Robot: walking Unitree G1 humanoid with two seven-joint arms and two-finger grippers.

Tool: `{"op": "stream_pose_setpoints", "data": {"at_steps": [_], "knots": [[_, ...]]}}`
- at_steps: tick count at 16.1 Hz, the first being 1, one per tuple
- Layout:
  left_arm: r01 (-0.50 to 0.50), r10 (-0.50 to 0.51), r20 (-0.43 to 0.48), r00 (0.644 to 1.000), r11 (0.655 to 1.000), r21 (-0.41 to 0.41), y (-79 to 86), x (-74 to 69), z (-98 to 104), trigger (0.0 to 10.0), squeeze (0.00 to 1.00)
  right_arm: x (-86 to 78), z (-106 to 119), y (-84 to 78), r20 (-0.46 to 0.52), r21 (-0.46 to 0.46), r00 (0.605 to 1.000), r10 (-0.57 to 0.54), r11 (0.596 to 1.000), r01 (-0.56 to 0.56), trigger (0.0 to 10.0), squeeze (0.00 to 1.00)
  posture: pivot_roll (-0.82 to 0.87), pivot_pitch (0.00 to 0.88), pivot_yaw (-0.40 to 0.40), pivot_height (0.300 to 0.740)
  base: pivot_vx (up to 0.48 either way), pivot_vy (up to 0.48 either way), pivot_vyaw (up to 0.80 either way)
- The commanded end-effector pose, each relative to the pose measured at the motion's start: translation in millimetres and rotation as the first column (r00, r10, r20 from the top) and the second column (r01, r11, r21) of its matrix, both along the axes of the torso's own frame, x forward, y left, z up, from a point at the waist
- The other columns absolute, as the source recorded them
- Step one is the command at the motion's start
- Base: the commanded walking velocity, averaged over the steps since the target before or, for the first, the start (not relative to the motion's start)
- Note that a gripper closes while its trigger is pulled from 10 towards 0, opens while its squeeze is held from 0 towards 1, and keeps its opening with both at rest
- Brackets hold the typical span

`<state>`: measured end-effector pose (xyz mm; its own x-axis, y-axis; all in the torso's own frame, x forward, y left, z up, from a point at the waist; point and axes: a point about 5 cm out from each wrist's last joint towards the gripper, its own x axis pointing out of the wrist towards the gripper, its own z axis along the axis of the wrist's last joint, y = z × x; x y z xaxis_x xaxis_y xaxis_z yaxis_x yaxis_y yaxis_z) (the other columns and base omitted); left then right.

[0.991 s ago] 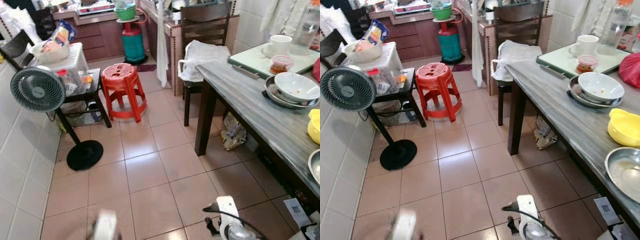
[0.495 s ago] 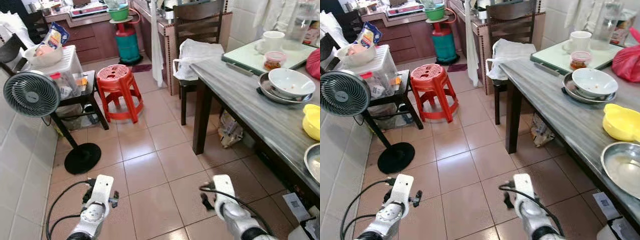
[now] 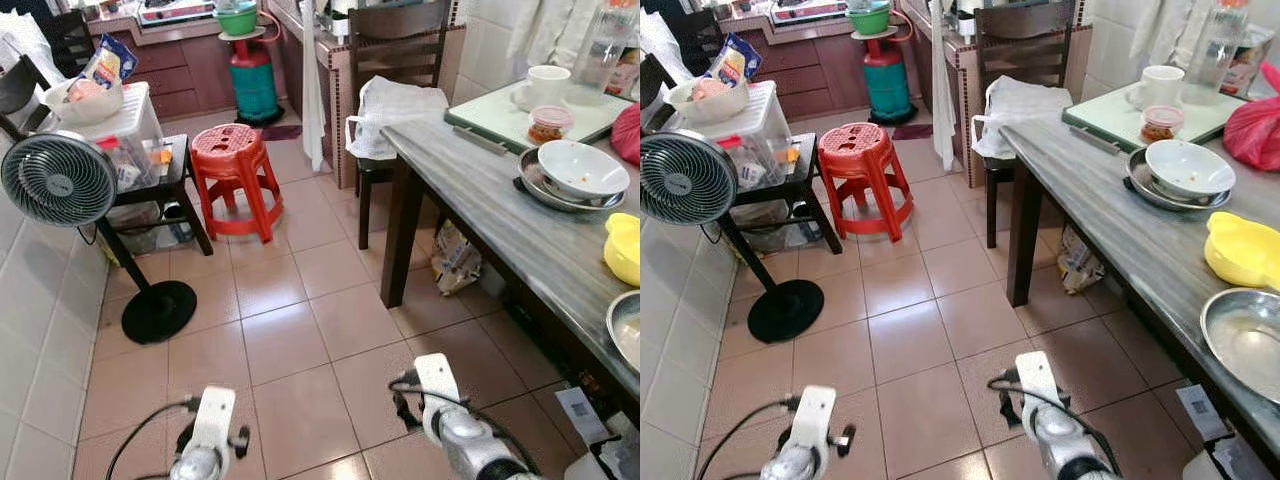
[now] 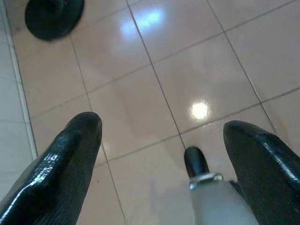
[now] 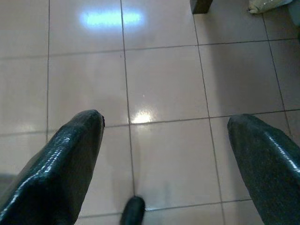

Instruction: Setting the table

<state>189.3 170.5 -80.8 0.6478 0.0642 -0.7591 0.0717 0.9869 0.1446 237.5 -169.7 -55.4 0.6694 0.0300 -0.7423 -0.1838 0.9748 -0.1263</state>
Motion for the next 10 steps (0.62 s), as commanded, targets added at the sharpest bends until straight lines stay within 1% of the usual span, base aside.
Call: {"op": "stream_pose_setpoints", "data": {"at_steps": [1,3,7,10], "knots": [[-0.030,0.031,-0.020,0.999,0.999,0.013,9.4,-4.5,-1.7,10.0,0.00,-2.4,-1.6,-1.0,-0.013,-0.011,1.000,0.009,1.000,-0.009,10.0,0.00,-0.09,0.000,0.063,0.740,0.000,0.000,0.00],[-0.046,0.046,-0.033,0.998,0.999,0.017,13.6,-9.4,-3.6,10.0,0.00,-5.3,-2.8,-7.9,-0.021,-0.023,1.000,0.003,1.000,-0.003,10.0,0.00,-0.08,0.000,0.065,0.740,0.000,0.000,0.00],[-0.036,0.037,-0.036,0.999,0.999,0.020,13.8,-9.6,-3.7,10.0,0.00,-6.5,-3.5,-9.0,-0.027,-0.025,1.000,0.003,1.000,-0.003,10.0,0.00,-0.08,0.000,0.067,0.740,0.000,0.000,0.00],[-0.013,0.014,-0.050,0.999,0.999,0.029,12.4,-12.3,-5.3,10.0,0.00,-7.1,-4.0,-7.8,-0.029,-0.026,0.999,0.016,1.000,-0.017,10.0,0.00,-0.08,0.000,0.068,0.740,0.000,0.273,0.00]]}}
